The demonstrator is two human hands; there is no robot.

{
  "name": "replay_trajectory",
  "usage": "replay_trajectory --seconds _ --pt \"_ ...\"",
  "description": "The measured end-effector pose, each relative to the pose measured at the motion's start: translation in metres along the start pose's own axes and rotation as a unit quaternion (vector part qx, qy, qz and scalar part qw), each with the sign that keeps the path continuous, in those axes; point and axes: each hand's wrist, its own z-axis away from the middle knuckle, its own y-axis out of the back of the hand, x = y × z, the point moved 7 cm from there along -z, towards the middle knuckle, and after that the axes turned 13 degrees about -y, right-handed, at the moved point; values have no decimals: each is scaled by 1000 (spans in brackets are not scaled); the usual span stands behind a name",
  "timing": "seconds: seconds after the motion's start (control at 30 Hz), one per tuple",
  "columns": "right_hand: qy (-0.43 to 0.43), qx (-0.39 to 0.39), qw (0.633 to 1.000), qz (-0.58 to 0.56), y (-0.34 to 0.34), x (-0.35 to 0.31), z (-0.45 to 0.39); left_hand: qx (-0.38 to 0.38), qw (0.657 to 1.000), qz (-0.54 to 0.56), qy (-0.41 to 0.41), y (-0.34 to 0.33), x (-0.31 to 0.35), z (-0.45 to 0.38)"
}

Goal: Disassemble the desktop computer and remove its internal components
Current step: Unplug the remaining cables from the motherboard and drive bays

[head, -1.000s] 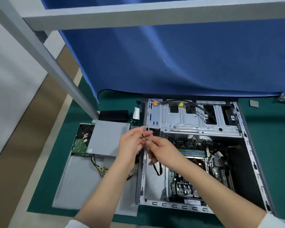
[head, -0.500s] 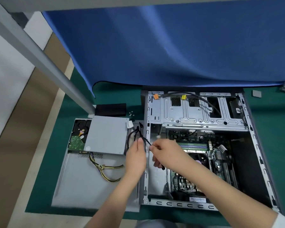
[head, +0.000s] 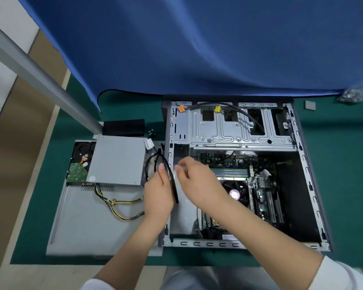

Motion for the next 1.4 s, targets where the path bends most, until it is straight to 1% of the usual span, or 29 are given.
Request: replay_trajectory --seconds 0.1,0.2,0.27,0.33,0.37,0.4,0.43,0.5,0.53,0.63,0.77,0.8,0.87,0.9,0.97,1.0,1.1,1.13,1.2,1.27,1.3,1.33,1.4 --pt "-2 -15 1000 -28 13 31 4 3 999 -47 -6 1 5 4" --pt "-11 18 1000 -16 40 77 1 9 995 -97 -12 0 8 14" --pt "-11 60 997 45 61 111 -4 28 991 -131 -17 1 11 19" --pt "-22 93 982 162 75 144 -14 36 983 -177 -26 0 13 18" --pt "-41 98 969 222 79 161 -19 35 979 -198 -30 -1 13 16" --pt "-69 93 959 260 80 177 -24 35 976 -215 -31 -1 13 14" --pt "-98 80 955 267 80 191 -27 37 972 -228 -32 -1 13 12" --pt "-148 50 962 224 78 210 -29 41 966 -253 -34 -1 12 11" --pt "-165 49 963 207 77 216 -29 42 964 -262 -36 -1 12 12" --pt "-171 67 967 175 77 225 -35 45 961 -270 -39 -1 11 12" --pt "-204 42 974 89 80 229 -51 54 962 -267 -33 0 11 13" --pt "-210 35 973 89 80 228 -55 54 962 -265 -32 0 12 14" --pt "-191 25 970 148 76 220 -63 54 963 -262 -32 0 13 14" --pt "-183 21 963 196 73 216 -67 55 963 -262 -31 0 14 15" --pt "-178 7 937 302 67 205 -71 52 963 -262 -28 0 14 15" --pt "-171 -5 915 366 62 202 -72 51 964 -262 -25 0 13 16" --pt "-131 -57 825 547 44 197 -73 48 963 -263 -23 -1 15 16" --pt "-112 -66 795 592 38 197 -75 48 963 -264 -22 -1 15 16" --pt "-76 -86 752 650 32 201 -78 50 963 -264 -20 0 14 16" --pt "-32 -97 732 674 32 206 -79 48 964 -262 -16 0 14 16" --pt "-8 -83 725 684 36 207 -79 48 964 -262 -13 0 13 16" --pt "7 -60 727 684 42 207 -79 47 964 -263 -10 0 12 16" --pt "3 -29 745 667 52 210 -81 45 963 -265 -7 0 12 16"
